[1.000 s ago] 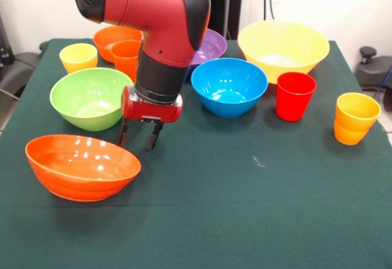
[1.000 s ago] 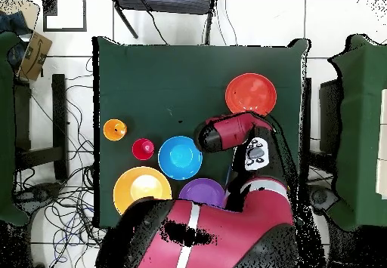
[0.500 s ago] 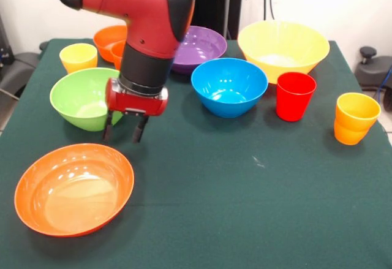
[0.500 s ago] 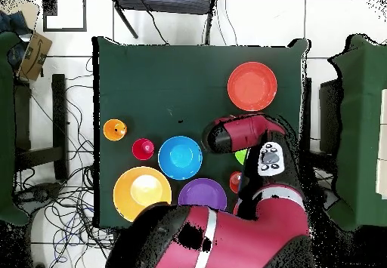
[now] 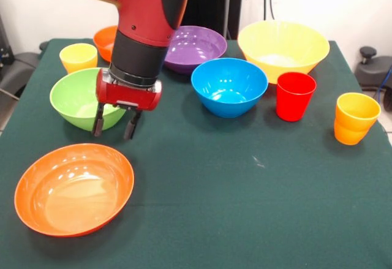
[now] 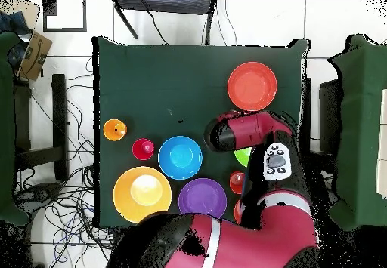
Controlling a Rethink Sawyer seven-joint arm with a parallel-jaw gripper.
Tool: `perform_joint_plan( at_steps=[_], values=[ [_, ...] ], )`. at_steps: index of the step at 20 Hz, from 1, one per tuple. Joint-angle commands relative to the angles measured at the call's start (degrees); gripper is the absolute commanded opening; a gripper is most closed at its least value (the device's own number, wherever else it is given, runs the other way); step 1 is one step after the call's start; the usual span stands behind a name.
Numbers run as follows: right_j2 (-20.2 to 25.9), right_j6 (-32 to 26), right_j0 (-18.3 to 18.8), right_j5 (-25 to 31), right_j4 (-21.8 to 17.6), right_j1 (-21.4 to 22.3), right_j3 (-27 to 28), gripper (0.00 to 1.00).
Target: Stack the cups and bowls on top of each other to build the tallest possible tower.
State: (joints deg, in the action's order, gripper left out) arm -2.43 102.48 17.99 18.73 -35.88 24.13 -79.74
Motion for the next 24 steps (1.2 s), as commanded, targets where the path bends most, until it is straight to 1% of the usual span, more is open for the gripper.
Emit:
perform_joint_plan(
  at_steps=[1,4,6,8,9,10,13,17,20,21,24],
  values=[
    [10.0,-2.6,1.5,3.7,2.4,0.7,-2.8,1.00],
    [10.0,-1.7,1.3,4.1,2.9,0.1,-2.1,1.00],
    [10.3,-0.2,2.0,2.0,3.2,-1.0,-2.2,1.00],
    [9.6,1.6,2.1,-1.0,2.8,-1.1,-2.8,1.00],
    [10.2,1.8,2.9,-1.9,3.1,-0.9,-3.7,1.00],
    [10.8,1.2,3.6,-1.4,3.4,-0.5,-4.5,1.00],
    [10.6,1.4,3.7,-0.5,3.9,1.6,-5.7,1.00],
    [12.0,-0.2,4.8,4.8,6.5,5.4,-7.0,1.00],
    [13.1,-2.0,5.2,8.9,8.5,7.1,-6.6,1.00],
    [13.1,-2.3,5.5,9.2,8.8,8.0,-7.5,1.00],
    [12.9,-2.6,5.3,10.3,9.4,9.0,-7.9,1.00]
  ],
)
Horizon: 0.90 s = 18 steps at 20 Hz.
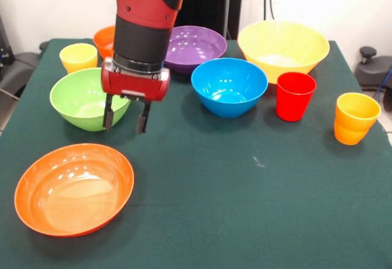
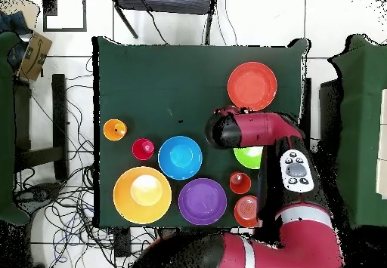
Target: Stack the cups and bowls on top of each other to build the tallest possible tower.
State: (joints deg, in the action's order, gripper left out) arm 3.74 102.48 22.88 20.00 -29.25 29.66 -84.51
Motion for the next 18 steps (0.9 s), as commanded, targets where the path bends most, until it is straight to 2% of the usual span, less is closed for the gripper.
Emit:
perform_joint_plan(
  at_steps=[1,18],
  values=[
    [6.6,-2.5,0.3,8.8,2.7,3.4,-3.3,1.00],
    [6.9,-2.4,0.4,7.9,1.8,2.9,-3.1,1.00]
  ],
)
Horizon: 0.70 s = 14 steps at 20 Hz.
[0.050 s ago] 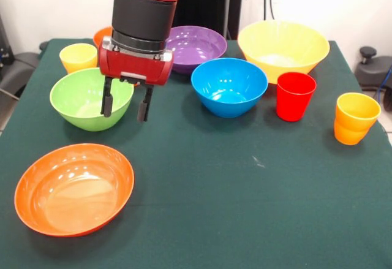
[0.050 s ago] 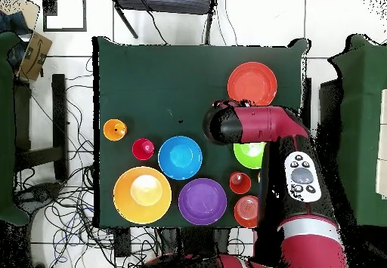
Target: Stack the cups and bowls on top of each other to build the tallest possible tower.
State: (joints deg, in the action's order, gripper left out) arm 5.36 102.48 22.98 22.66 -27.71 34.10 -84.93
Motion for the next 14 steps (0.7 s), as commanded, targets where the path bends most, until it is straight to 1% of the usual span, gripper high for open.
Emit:
perform_joint_plan(
  at_steps=[1,6,14],
  values=[
    [5.2,-2.3,0.1,5.0,0.0,-1.8,-2.5,1.00],
    [4.7,-1.8,-0.5,4.5,-0.4,-2.7,-1.5,1.00],
    [4.8,-1.6,-0.4,3.9,-0.5,-3.2,-1.6,1.00]
  ],
)
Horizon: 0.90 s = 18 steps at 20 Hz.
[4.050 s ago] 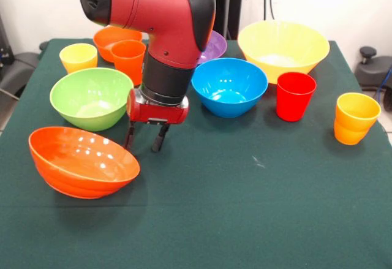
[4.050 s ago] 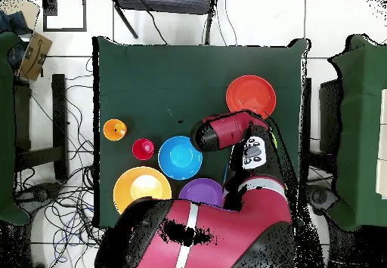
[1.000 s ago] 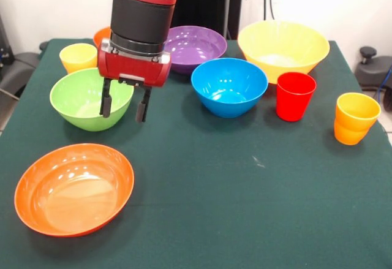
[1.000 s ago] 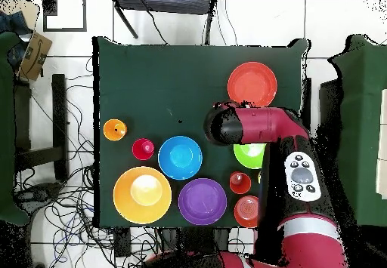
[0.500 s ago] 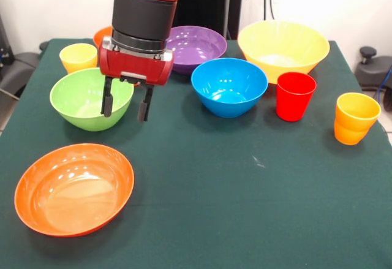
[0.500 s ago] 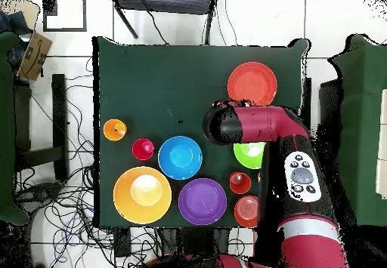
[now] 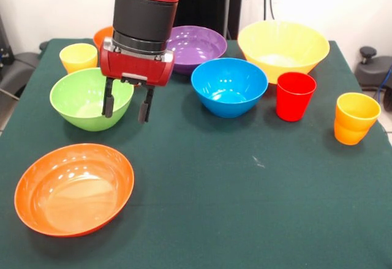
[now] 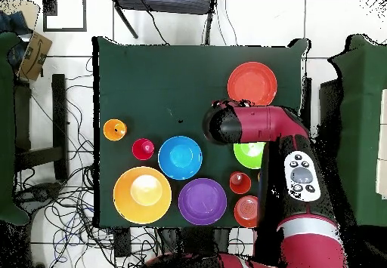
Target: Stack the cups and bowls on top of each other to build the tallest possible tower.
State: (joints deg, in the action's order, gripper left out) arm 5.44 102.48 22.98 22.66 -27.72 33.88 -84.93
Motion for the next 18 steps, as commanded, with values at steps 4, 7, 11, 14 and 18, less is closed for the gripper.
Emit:
perform_joint_plan(
  at_steps=[4,7,11,14,18],
  values=[
    [4.7,-1.6,-0.5,4.4,-0.3,-3.0,-1.2,1.00],
    [4.6,-1.7,-0.5,4.6,-0.4,-3.0,-1.1,1.00],
    [4.6,-1.7,-0.6,4.8,-0.4,-3.1,-0.9,1.00],
    [4.6,-1.7,-0.7,4.9,-0.3,-3.1,-0.9,1.00],
    [4.8,-2.1,-0.7,5.3,-0.3,-3.2,-0.5,1.00]
  ],
)
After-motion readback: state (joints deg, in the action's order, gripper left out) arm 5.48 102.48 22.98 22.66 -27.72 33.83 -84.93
